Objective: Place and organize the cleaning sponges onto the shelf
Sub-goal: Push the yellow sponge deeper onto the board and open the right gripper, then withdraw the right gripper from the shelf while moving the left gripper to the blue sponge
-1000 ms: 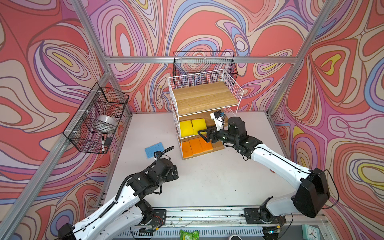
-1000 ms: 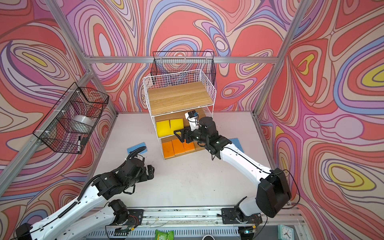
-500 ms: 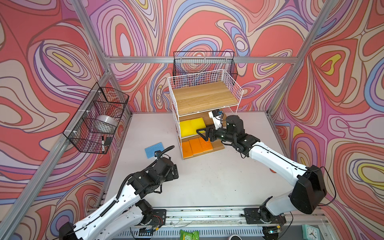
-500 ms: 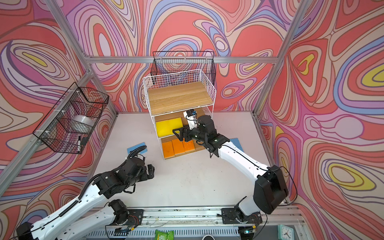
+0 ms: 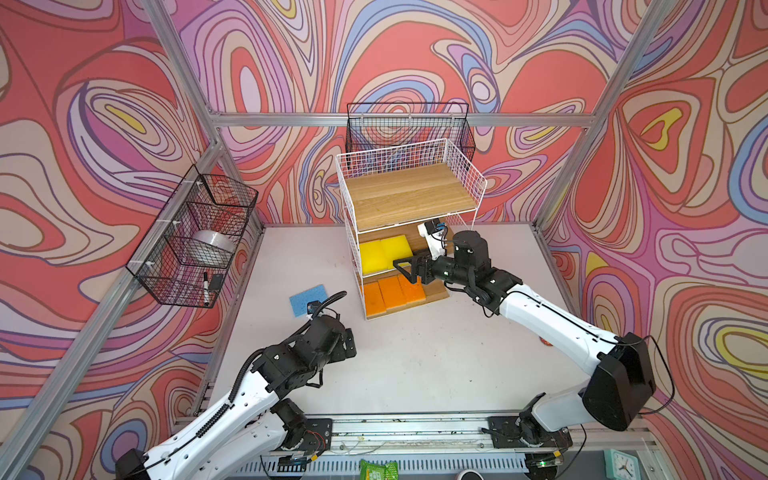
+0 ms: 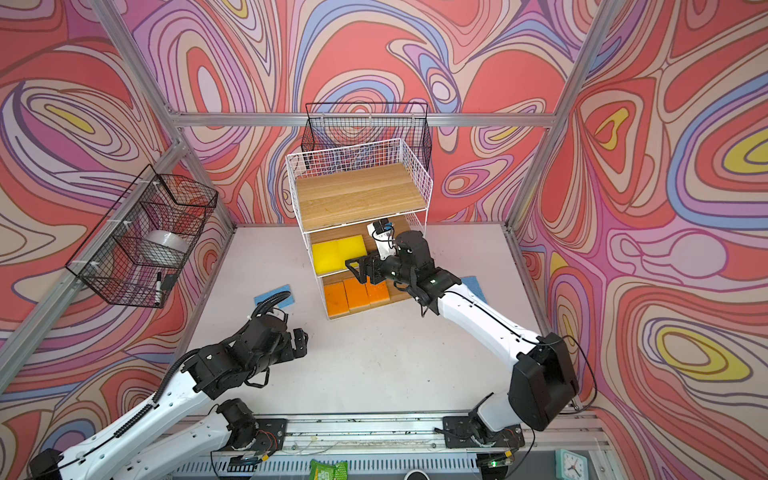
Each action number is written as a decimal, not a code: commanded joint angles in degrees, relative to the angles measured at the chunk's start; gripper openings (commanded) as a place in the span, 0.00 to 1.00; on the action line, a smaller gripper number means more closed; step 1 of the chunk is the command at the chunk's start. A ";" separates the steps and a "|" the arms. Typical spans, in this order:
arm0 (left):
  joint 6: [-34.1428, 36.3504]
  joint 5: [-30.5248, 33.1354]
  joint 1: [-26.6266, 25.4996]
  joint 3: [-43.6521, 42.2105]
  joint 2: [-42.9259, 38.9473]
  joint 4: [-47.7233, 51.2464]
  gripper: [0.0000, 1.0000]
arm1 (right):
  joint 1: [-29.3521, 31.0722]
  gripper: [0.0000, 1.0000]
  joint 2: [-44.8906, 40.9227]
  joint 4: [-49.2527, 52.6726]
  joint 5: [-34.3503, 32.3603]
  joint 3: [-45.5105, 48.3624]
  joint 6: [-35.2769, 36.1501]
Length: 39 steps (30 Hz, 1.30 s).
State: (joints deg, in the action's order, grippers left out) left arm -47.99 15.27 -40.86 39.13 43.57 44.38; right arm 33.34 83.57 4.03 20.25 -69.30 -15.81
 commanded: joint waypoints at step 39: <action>6.74 -7.48 27.12 6.47 23.25 -4.13 0.85 | -0.30 0.90 -32.40 8.38 -3.33 33.98 -12.44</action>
State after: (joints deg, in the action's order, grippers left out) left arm -41.78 5.23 -14.50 43.53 64.47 42.33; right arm 33.32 50.37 11.92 17.47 -36.93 -26.61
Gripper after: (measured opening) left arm 0.836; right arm 0.894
